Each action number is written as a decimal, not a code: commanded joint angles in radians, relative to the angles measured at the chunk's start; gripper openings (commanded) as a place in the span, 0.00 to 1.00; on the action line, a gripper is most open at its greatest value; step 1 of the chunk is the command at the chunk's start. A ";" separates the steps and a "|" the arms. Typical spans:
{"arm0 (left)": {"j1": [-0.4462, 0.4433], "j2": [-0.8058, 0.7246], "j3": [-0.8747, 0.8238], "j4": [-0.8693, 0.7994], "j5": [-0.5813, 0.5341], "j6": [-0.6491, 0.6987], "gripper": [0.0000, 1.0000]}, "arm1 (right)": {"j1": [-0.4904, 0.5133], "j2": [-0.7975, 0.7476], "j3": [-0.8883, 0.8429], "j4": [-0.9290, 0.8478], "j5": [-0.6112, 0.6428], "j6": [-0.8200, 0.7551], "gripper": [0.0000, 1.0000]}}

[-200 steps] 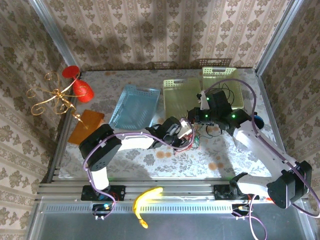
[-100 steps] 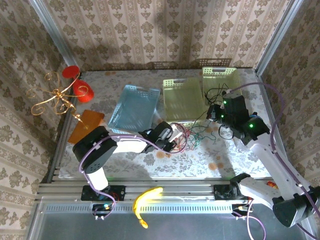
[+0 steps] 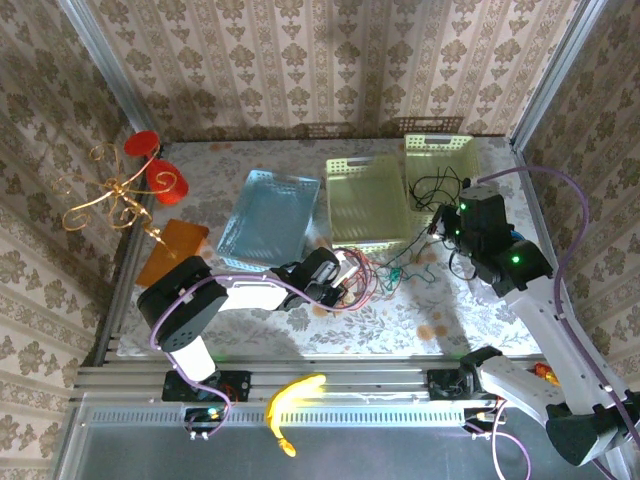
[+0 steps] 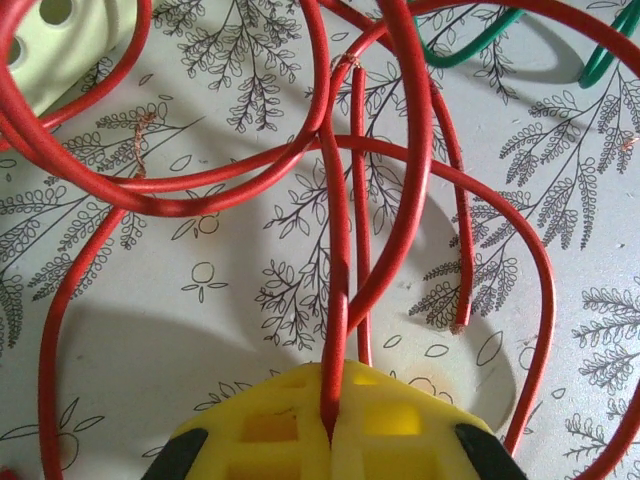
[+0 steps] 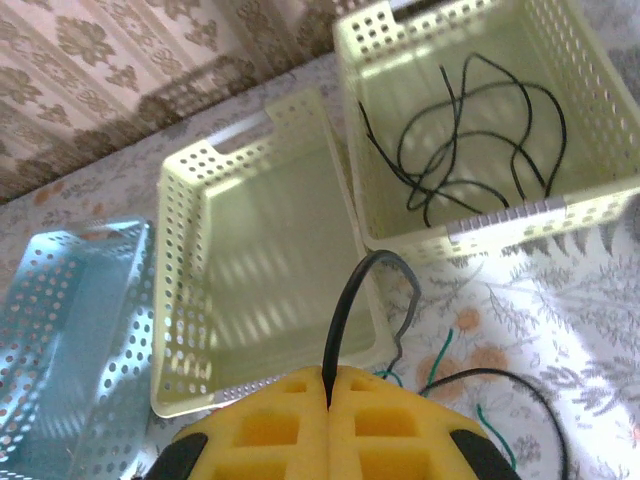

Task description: Untangle the cables

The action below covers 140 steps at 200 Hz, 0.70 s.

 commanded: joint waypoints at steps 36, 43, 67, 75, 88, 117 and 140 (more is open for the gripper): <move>0.001 0.013 -0.008 -0.009 -0.026 -0.020 0.00 | -0.004 -0.057 0.086 0.136 0.029 -0.167 0.00; -0.002 0.015 -0.007 -0.008 -0.027 -0.017 0.00 | -0.004 -0.057 0.089 0.143 0.043 -0.173 0.00; -0.004 0.016 -0.002 -0.007 -0.028 -0.014 0.00 | -0.004 -0.051 0.092 0.170 0.049 -0.188 0.00; -0.006 0.014 -0.001 -0.006 -0.029 -0.012 0.00 | -0.004 -0.043 0.092 0.181 0.050 -0.188 0.00; -0.010 0.009 0.004 -0.005 -0.032 -0.006 0.00 | -0.004 -0.020 0.095 0.201 0.053 -0.195 0.00; -0.023 -0.010 0.038 -0.019 -0.046 0.019 0.00 | -0.004 0.092 0.149 0.206 0.126 -0.198 0.00; -0.030 -0.025 0.070 -0.035 -0.049 0.030 0.00 | -0.005 0.213 0.212 0.229 0.181 -0.208 0.00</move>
